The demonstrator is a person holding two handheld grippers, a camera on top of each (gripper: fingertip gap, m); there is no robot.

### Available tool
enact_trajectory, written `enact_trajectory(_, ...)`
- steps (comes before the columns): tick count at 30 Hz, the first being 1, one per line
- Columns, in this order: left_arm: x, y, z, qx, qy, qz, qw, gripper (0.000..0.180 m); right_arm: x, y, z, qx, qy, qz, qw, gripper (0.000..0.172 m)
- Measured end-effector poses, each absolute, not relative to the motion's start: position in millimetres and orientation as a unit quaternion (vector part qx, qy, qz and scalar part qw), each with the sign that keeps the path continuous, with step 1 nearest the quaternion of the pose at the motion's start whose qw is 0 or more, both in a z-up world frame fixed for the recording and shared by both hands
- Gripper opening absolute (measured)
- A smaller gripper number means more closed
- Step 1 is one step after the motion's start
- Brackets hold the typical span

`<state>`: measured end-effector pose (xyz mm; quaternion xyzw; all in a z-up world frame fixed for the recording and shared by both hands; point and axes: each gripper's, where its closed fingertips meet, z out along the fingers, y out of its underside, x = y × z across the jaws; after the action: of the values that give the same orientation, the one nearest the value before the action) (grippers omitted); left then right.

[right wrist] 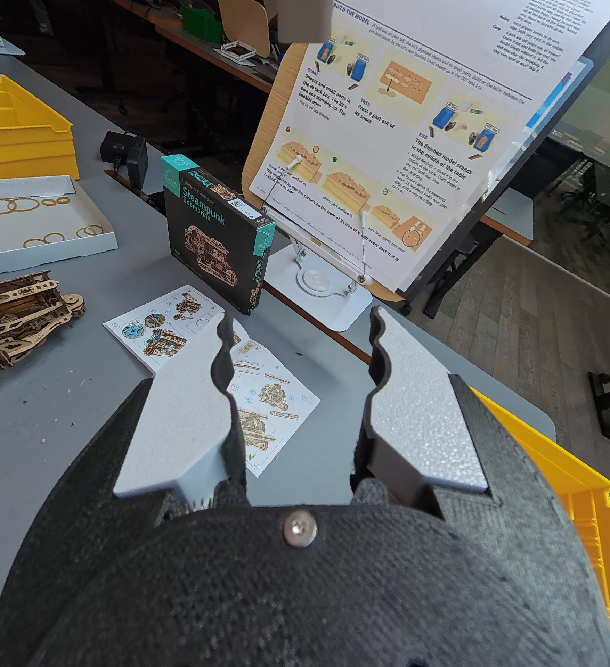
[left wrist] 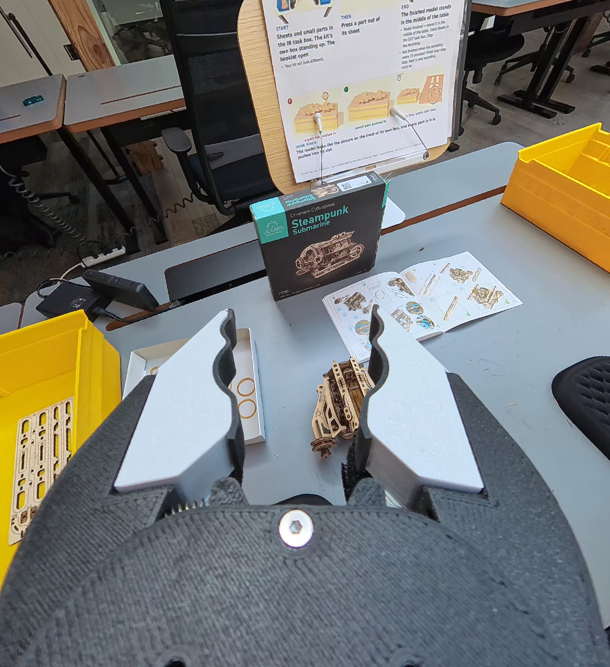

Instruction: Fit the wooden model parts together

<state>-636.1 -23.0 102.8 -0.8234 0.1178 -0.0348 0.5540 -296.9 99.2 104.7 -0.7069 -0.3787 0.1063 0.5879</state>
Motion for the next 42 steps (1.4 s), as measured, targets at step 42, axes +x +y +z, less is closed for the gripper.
enact_trajectory(42, -618, -10, 94, -0.83, 0.146, -0.034, 0.537, 0.073, -298, 108, 87, -0.714, -0.408, 0.091, 0.562, 0.083)
